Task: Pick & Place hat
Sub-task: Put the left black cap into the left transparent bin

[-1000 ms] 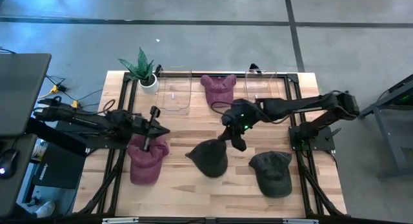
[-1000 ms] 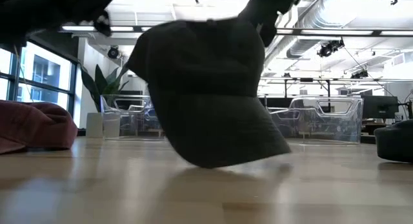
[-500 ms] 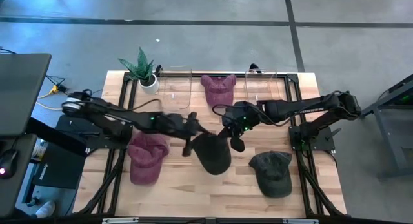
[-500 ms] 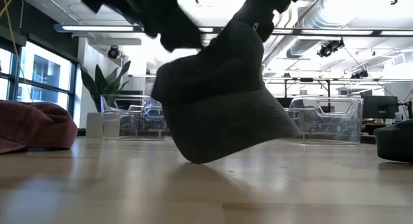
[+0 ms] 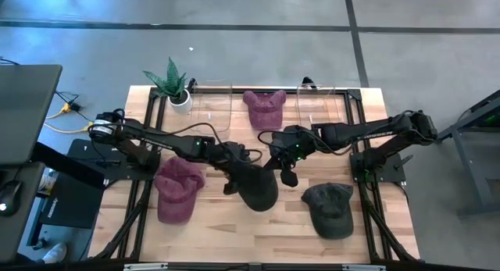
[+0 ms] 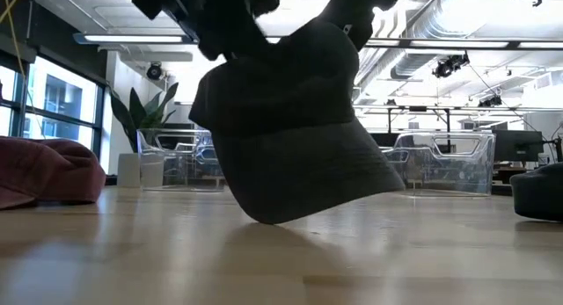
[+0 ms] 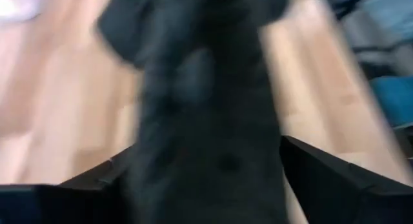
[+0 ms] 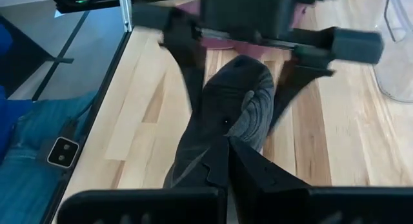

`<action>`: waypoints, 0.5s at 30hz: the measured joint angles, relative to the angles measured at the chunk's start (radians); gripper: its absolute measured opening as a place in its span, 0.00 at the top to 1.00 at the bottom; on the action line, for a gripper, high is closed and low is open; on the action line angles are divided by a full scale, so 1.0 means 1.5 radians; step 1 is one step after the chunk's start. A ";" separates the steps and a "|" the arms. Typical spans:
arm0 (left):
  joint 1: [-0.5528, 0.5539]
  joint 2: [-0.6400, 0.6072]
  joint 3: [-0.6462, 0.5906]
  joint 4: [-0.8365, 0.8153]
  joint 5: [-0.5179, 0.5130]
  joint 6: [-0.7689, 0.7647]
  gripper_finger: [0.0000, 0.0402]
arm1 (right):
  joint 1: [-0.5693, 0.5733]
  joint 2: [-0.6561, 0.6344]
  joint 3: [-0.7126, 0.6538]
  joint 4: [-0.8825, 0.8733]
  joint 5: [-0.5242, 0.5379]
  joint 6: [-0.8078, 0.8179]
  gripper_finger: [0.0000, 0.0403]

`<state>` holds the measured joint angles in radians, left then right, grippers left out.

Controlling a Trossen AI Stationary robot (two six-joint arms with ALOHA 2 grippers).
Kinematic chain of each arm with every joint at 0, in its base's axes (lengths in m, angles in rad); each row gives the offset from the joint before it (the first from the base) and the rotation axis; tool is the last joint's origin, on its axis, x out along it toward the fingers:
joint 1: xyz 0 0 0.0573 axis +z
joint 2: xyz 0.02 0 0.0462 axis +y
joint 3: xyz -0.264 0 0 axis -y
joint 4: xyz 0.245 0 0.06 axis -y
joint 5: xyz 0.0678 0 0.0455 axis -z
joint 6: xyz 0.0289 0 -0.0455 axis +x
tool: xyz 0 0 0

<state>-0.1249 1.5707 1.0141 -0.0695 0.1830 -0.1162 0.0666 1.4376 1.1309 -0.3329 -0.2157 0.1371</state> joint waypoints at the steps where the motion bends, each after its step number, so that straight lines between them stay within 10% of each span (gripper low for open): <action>1: 0.000 0.000 -0.009 0.026 0.028 -0.001 0.32 | 0.002 0.000 0.000 -0.002 0.000 0.000 1.00; 11: 0.000 -0.023 -0.038 0.120 0.254 0.130 0.95 | 0.031 -0.028 0.000 -0.020 -0.114 -0.003 0.98; 15: 0.000 -0.049 -0.037 0.129 0.348 0.218 0.94 | 0.045 -0.041 0.000 0.022 -0.216 -0.007 0.97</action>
<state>-0.1253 1.4972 0.9588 0.1235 0.7057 0.2109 0.1342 1.3765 1.1309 -0.2996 -0.5393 0.1259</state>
